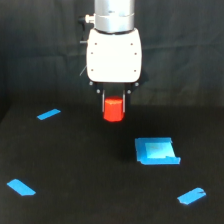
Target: Pick up the red object from the table
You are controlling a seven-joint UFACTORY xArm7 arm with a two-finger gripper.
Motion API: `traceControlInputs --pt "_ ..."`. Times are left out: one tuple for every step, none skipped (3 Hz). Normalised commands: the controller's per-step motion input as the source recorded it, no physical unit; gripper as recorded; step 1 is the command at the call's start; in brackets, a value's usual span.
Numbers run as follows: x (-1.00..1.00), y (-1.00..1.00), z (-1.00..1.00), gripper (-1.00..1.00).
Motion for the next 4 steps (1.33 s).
traceControlInputs --pt "0.01 0.0 0.09 -0.95" --pt "0.01 -0.12 0.11 -0.93" --pt "0.09 -0.11 0.09 -0.96" --pt "0.03 -0.01 0.1 -0.94"
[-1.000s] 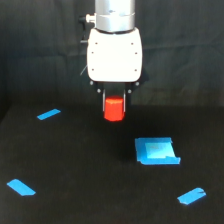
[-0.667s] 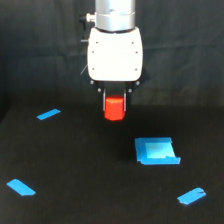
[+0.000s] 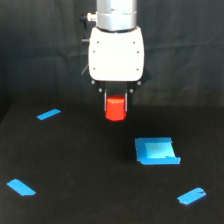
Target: Pick up the red object from the table
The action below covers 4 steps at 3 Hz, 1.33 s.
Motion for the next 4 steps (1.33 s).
traceControlInputs --pt "0.1 -0.09 0.17 -1.0" --pt "0.06 0.08 0.17 -1.0" --pt "-0.01 0.07 0.07 -0.99" --pt "0.13 0.09 0.16 -0.9"
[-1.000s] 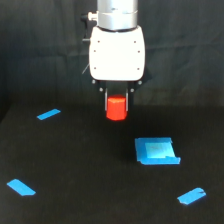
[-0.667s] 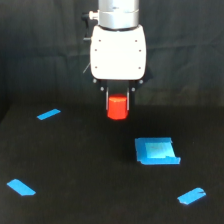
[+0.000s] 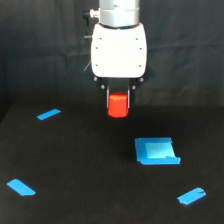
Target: Pick up the red object from the table
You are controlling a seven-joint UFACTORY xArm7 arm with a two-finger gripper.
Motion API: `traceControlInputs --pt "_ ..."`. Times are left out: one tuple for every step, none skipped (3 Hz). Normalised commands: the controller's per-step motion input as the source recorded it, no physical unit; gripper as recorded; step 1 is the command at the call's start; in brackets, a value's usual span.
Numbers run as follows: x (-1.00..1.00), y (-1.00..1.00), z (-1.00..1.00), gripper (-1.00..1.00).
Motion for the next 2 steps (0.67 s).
traceControlInputs --pt "0.03 0.1 0.01 -0.97" --pt "0.08 0.08 0.13 -0.94"
